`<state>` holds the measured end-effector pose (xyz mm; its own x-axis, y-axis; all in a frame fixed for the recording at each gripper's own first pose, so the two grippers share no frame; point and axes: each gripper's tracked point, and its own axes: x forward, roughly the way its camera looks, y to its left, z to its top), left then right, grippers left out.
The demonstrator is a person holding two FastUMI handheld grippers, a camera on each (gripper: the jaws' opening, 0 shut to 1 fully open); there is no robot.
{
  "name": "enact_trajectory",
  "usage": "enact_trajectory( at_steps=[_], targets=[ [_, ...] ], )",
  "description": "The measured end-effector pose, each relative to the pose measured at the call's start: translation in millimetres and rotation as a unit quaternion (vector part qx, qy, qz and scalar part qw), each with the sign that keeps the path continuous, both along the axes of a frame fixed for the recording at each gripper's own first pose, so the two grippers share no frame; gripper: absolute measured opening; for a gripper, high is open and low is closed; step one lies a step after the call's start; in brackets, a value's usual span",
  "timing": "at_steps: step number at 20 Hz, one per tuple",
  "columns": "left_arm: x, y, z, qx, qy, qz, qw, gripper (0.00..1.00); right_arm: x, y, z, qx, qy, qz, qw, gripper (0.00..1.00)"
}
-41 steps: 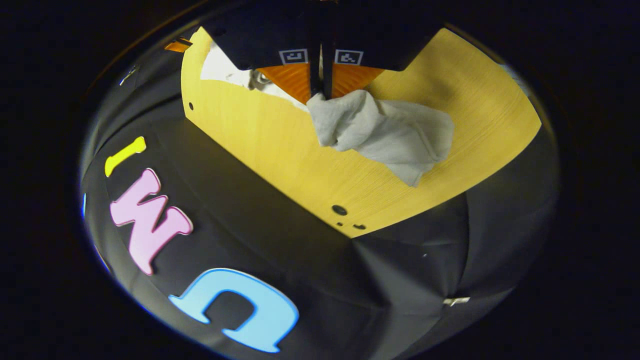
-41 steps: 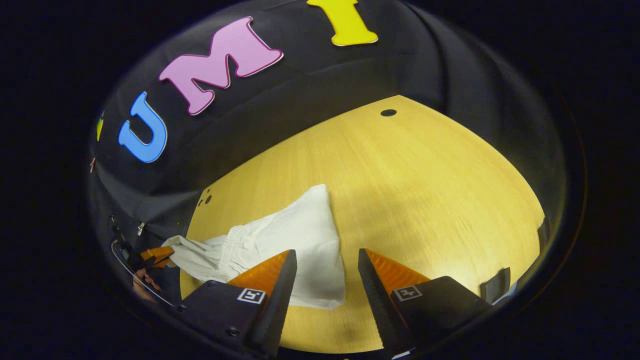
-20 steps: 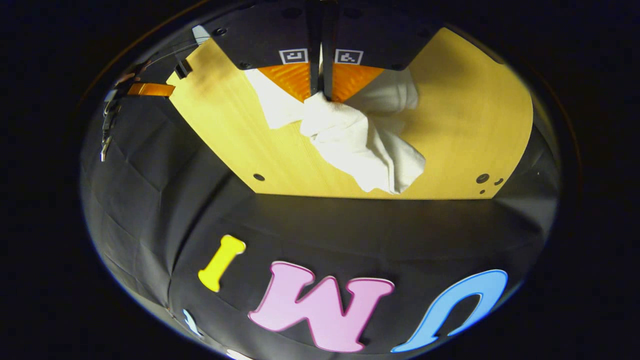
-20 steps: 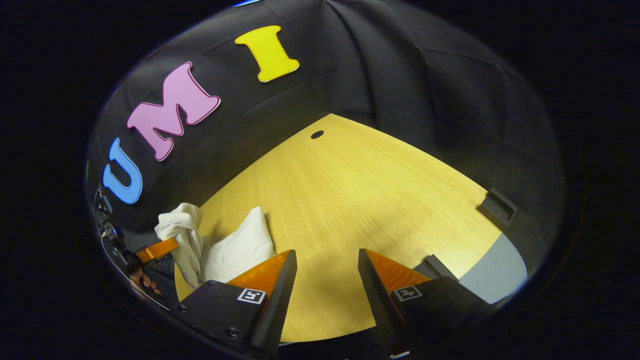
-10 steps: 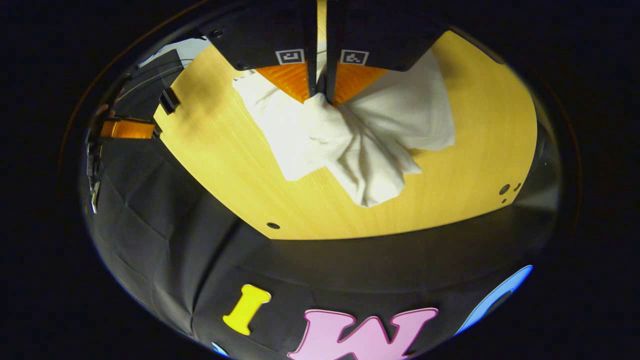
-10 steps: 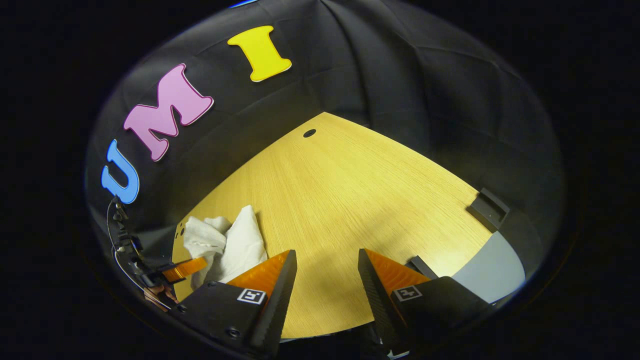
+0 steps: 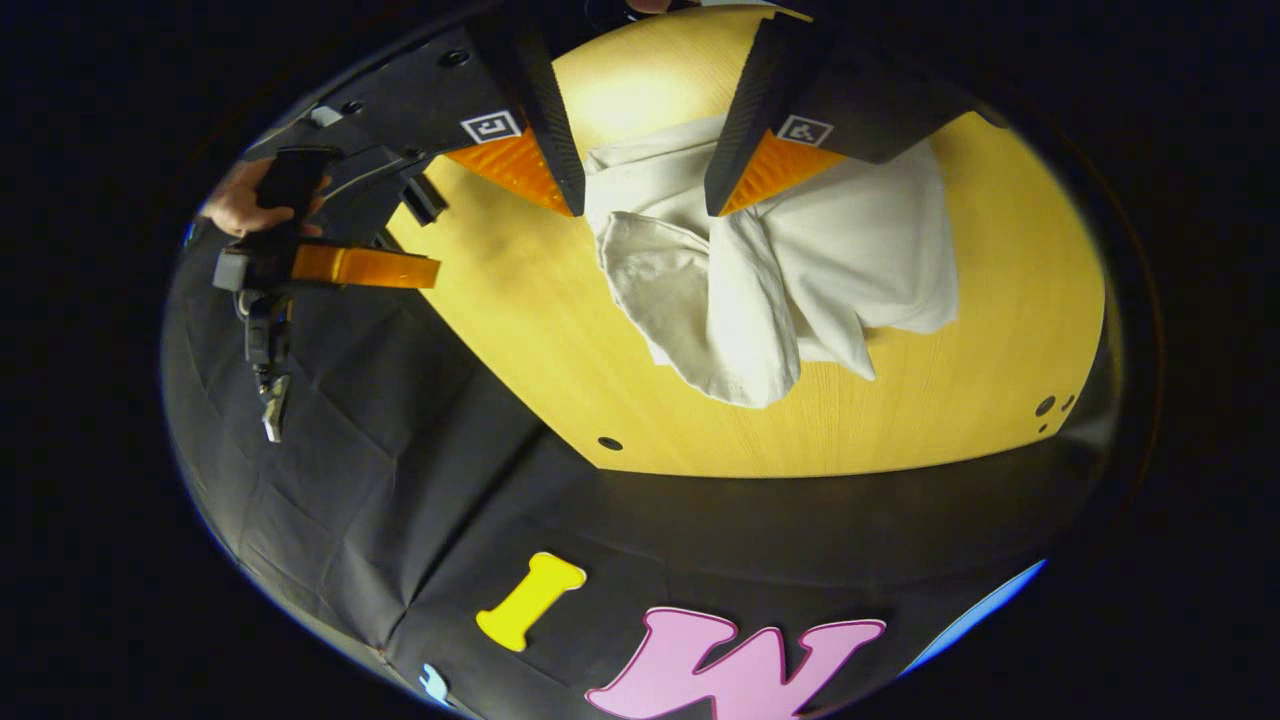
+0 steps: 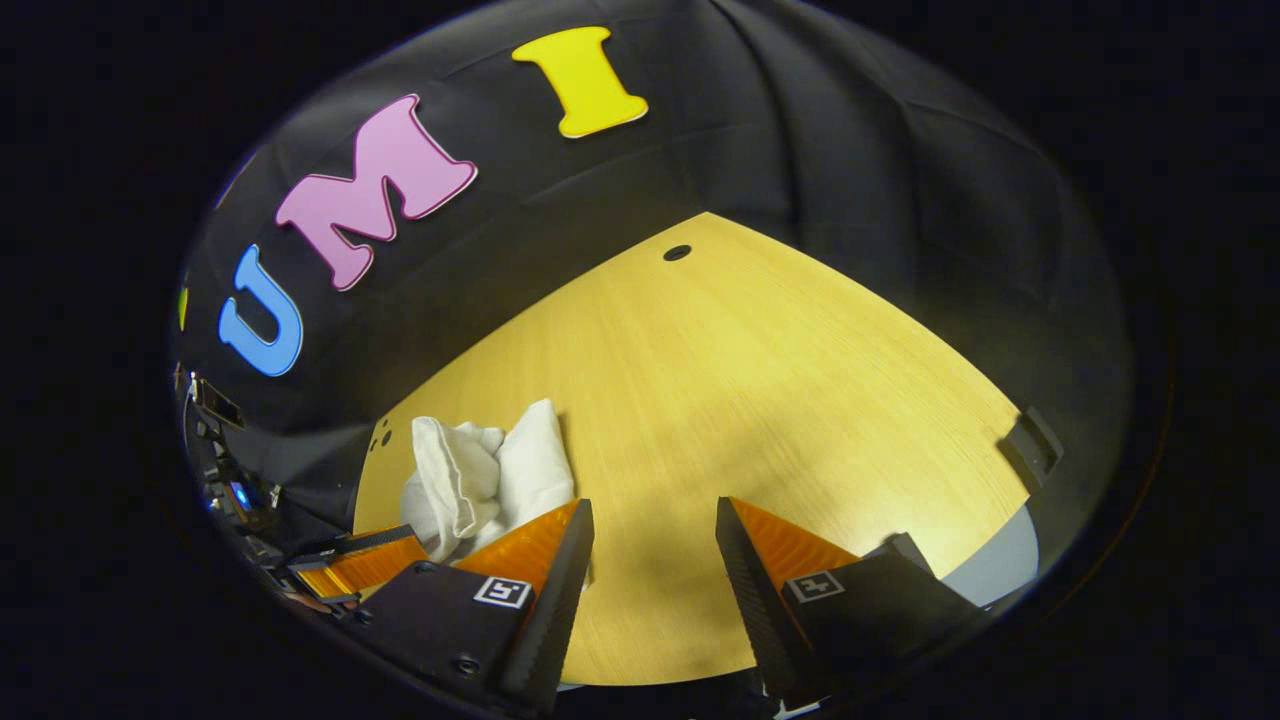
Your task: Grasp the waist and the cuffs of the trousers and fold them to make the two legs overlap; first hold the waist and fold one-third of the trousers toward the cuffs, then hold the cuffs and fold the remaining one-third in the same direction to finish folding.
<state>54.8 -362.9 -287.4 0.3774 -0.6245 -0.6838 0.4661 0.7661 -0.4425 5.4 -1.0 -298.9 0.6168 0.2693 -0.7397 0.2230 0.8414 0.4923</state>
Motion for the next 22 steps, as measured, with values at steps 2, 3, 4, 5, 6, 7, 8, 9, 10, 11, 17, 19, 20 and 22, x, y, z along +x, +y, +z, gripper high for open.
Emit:
enact_trajectory(
  at_steps=[2,3,4,5,6,7,8,9,10,11,17,19,20,22],
  targets=[
    [-3.1,9.5,15.7,-0.027,0.006,0.016,0.999,0.82,3.6,14.3,7.3,0.007,-0.007,0.01,1.0,0.77],
    [-1.9,18.0,23.6,-0.037,0.006,0.027,0.999,0.82,4.7,21.5,12.9,0.013,-0.013,0.014,1.0,0.77],
    [-1.2,28.5,31.1,-0.044,0.004,0.038,0.998,0.82,7.6,29.0,19.8,0.019,-0.019,0.018,0.999,0.77],
    [3.1,41.3,40.3,-0.05,-0.002,0.051,0.997,0.82,9.3,35.2,26.3,0.025,-0.027,0.022,0.999,0.77],
    [7.3,53.9,46.0,-0.052,-0.008,0.067,0.996,0.83,12.9,41.6,33.0,0.03,-0.034,0.025,0.999,0.77],
    [12.9,68.2,51.9,-0.053,-0.014,0.081,0.995,0.83,15.9,47.7,40.7,0.038,-0.042,0.027,0.998,0.77],
    [18.0,82.3,56.6,-0.051,-0.02,0.098,0.994,0.83,19.3,54.0,47.9,0.044,-0.05,0.029,0.997,0.77],
    [22.4,97.7,60.4,-0.05,-0.025,0.112,0.992,0.83,21.4,58.5,52.5,0.047,-0.055,0.031,0.997,0.77],
    [24.8,111.7,62.4,-0.048,-0.029,0.127,0.99,0.82,23.9,62.4,56.6,0.048,-0.059,0.033,0.997,0.78],
    [29.9,124.6,64.0,-0.047,-0.033,0.14,0.988,0.82,26.4,66.2,59.3,0.048,-0.063,0.035,0.996,0.78],
    [40.9,193.4,65.1,-0.029,-0.044,0.216,0.975,0.83,37.0,88.9,78.6,0.053,-0.086,0.056,0.993,0.82],
    [39.7,206.5,62.7,-0.023,-0.044,0.229,0.972,0.83,40.1,96.1,86.5,0.051,-0.1,0.067,0.991,0.86],
    [38.9,211.9,61.5,-0.021,-0.044,0.236,0.971,0.83,41.4,99.4,91.0,0.05,-0.107,0.072,0.99,0.86],
    [35.8,221.6,57.8,-0.019,-0.044,0.25,0.967,0.83,44.1,106.5,97.8,0.047,-0.12,0.078,0.989,0.88]
  ],
)
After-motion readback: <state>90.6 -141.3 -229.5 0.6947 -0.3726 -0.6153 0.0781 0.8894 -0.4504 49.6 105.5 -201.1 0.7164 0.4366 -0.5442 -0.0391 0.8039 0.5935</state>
